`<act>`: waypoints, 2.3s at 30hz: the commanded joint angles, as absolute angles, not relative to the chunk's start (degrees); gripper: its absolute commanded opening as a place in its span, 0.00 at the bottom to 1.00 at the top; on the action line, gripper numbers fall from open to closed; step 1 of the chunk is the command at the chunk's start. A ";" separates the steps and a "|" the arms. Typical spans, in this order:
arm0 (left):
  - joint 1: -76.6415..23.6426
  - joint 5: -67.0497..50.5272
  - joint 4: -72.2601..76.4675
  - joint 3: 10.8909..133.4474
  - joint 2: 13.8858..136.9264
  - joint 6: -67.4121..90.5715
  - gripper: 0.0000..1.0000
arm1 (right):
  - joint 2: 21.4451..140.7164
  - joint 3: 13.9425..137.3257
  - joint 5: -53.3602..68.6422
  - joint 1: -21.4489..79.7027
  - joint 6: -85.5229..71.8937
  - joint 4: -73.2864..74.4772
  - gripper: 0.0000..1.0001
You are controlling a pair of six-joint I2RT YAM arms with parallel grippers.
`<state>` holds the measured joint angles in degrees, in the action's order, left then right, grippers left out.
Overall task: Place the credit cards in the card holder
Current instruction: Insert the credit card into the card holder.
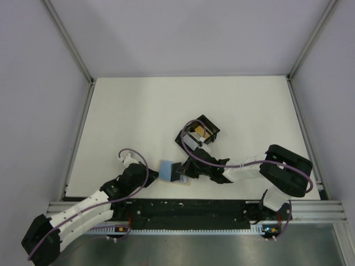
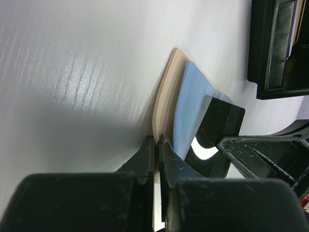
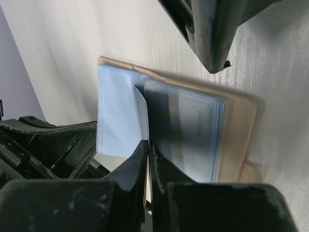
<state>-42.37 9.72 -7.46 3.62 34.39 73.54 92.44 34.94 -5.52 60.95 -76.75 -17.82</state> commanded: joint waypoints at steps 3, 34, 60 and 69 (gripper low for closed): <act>-42.63 8.70 -3.96 0.26 34.63 72.07 0.00 | 95.18 35.68 -9.32 60.29 -76.56 -17.66 0.00; -42.63 9.84 -5.19 0.61 34.54 70.58 0.00 | 92.72 50.27 -15.74 63.72 -61.70 7.12 0.52; -42.80 9.84 -5.01 0.97 34.54 69.96 0.00 | 100.81 57.13 -3.52 64.51 -60.65 -1.76 0.49; -42.71 9.93 -5.27 1.41 34.45 69.52 0.00 | 99.68 56.60 -3.86 64.51 -58.02 -2.55 0.46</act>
